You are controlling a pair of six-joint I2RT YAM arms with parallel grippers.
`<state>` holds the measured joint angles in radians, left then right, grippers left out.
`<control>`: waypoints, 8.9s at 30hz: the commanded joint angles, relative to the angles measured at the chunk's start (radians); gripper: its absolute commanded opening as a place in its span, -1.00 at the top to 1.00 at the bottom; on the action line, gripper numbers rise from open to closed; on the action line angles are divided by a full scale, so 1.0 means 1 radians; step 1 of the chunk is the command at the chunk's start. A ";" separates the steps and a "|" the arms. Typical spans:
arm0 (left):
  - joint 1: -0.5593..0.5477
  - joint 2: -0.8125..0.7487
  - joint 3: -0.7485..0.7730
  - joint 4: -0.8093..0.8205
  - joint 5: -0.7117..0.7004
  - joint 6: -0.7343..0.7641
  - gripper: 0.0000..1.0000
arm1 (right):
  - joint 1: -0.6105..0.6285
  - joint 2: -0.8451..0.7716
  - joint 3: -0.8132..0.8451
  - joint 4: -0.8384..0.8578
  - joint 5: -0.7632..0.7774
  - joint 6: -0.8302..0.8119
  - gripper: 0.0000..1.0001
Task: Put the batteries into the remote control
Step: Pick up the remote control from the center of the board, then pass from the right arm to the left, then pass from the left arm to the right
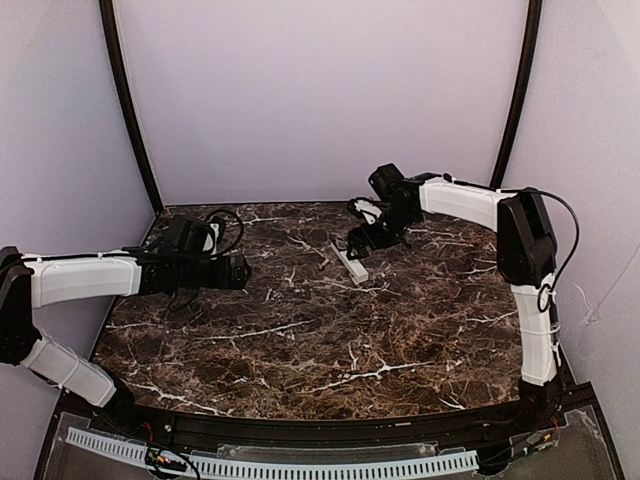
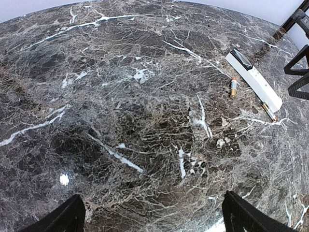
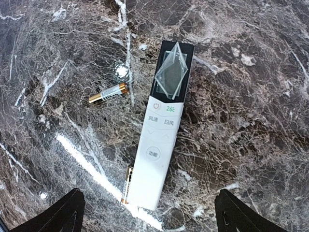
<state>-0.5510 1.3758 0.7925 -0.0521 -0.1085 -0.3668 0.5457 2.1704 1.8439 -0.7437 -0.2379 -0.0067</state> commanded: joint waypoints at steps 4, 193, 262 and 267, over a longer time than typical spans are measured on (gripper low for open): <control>-0.007 0.004 -0.036 0.020 -0.027 -0.012 -0.99 | 0.034 0.120 0.163 -0.086 0.052 0.002 -0.80; -0.573 0.182 0.604 -0.647 0.490 0.888 0.99 | 0.573 -1.049 -0.824 0.257 -0.129 -0.327 -0.05; -0.573 0.117 0.551 -0.534 0.459 0.869 0.99 | 0.584 -1.142 -0.889 0.370 -0.068 -0.294 0.51; -0.573 0.113 0.549 -0.520 0.431 0.859 0.93 | 0.583 -1.158 -0.894 0.388 -0.063 -0.290 0.71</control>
<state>-1.1213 1.5341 1.3575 -0.5907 0.3397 0.4938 1.1194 1.0409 0.9611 -0.4061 -0.2905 -0.3019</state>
